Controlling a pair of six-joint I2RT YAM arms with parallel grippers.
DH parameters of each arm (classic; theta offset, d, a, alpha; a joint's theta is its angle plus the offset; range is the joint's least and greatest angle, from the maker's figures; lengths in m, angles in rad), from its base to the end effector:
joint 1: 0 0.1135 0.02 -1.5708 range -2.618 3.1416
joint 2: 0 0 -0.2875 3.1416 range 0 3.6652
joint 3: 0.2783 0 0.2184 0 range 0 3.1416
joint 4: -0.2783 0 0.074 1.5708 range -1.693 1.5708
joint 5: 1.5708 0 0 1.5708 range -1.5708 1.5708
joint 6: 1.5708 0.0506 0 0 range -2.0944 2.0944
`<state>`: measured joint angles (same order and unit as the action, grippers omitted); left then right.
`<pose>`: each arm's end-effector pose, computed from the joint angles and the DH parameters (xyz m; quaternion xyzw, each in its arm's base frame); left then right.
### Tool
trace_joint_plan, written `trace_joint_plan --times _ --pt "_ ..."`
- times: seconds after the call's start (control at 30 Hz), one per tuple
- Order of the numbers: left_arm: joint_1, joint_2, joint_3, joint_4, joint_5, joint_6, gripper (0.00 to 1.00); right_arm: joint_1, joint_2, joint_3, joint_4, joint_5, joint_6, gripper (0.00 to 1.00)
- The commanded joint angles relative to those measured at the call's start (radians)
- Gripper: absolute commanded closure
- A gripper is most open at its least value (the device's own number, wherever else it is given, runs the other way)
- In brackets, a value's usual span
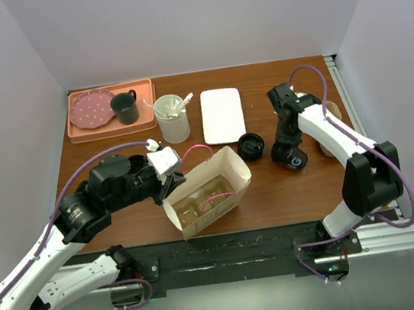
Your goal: Pack the takeout coffee
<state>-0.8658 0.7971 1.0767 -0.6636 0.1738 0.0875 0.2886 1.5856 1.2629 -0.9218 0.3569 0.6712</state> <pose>0.0706 -0.0965 0.3884 0.4221 0.7116 -0.2779 0.4881 0.2748 0.0631 0.2763 0.2129 0.9479 -0.0816 0.2227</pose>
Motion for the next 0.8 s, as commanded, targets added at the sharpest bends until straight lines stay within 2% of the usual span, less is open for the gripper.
trace_joint_plan --times 0.0,0.13,0.27,0.57,0.77 --pt "-0.004 -0.01 0.028 0.048 0.004 -0.008 0.8 0.0 -0.114 -0.028 0.046 -0.016 0.024 0.77" --pt "-0.004 -0.01 0.031 0.045 0.013 -0.006 0.79 -0.008 -0.214 -0.079 0.115 -0.042 0.044 0.77" --pt "-0.004 -0.015 0.029 0.03 0.023 -0.003 0.79 -0.019 -0.353 -0.204 0.257 -0.065 0.089 0.77" --pt "-0.006 -0.009 0.038 0.007 0.038 0.009 0.78 -0.04 -0.527 -0.48 0.532 -0.164 0.195 0.75" --pt "-0.004 -0.004 0.043 0.002 0.036 0.009 0.77 -0.066 -0.621 -0.594 0.616 -0.183 0.238 0.74"
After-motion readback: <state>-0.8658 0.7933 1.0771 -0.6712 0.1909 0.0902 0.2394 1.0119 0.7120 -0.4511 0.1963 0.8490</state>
